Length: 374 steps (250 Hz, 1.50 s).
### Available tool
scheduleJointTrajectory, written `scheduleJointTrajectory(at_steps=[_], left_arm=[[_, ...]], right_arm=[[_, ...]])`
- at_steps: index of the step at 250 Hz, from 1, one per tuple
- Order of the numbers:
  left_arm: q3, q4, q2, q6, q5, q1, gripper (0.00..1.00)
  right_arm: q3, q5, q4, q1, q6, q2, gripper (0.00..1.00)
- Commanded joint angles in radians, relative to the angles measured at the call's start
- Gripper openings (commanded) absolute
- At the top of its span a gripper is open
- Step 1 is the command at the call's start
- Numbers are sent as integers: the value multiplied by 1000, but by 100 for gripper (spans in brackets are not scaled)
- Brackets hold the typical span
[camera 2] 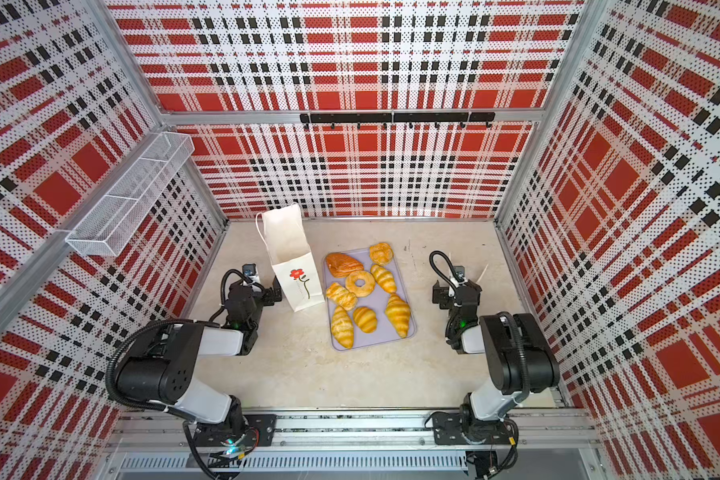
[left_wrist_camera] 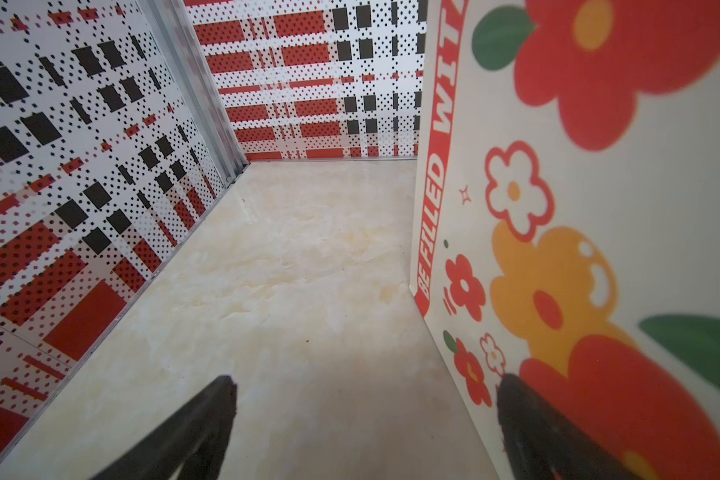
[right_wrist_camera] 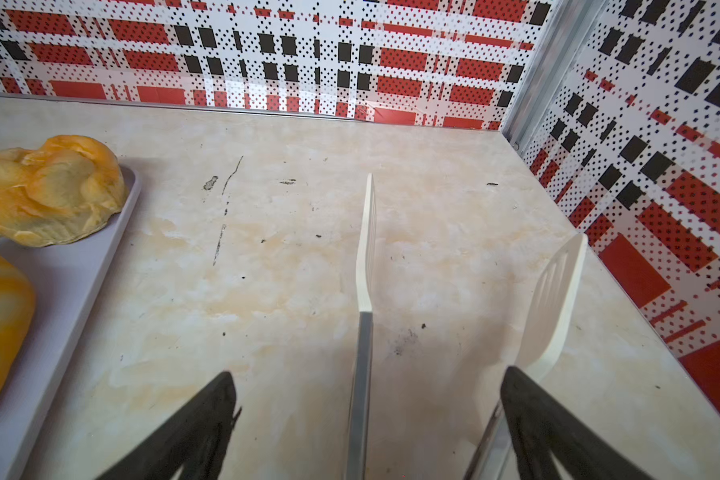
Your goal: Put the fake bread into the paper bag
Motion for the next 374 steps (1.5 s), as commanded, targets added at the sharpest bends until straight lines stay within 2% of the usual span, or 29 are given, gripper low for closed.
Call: scheduleJointTrajectory(at_steps=[1, 188, 235, 259, 287, 310, 374], left_arm=[[16, 16, 11, 4, 1, 0, 99], [16, 15, 11, 4, -1, 0, 99], [5, 28, 1, -22, 34, 26, 99], [14, -71, -91, -44, -38, 26, 99], [61, -339, -276, -106, -128, 25, 99], [106, -548, -413, -175, -165, 22, 99], [140, -888, -751, -317, -257, -41, 99]], right_arm=[[24, -19, 24, -7, 1, -17, 100], [31, -60, 7, -24, 11, -18, 100], [27, -76, 11, -27, 8, -26, 100], [25, -94, -35, -27, 2, -87, 100], [66, -87, -256, -27, 32, -225, 100], [98, -152, -424, -27, 68, -332, 100], [143, -295, -703, -23, 165, -522, 96]])
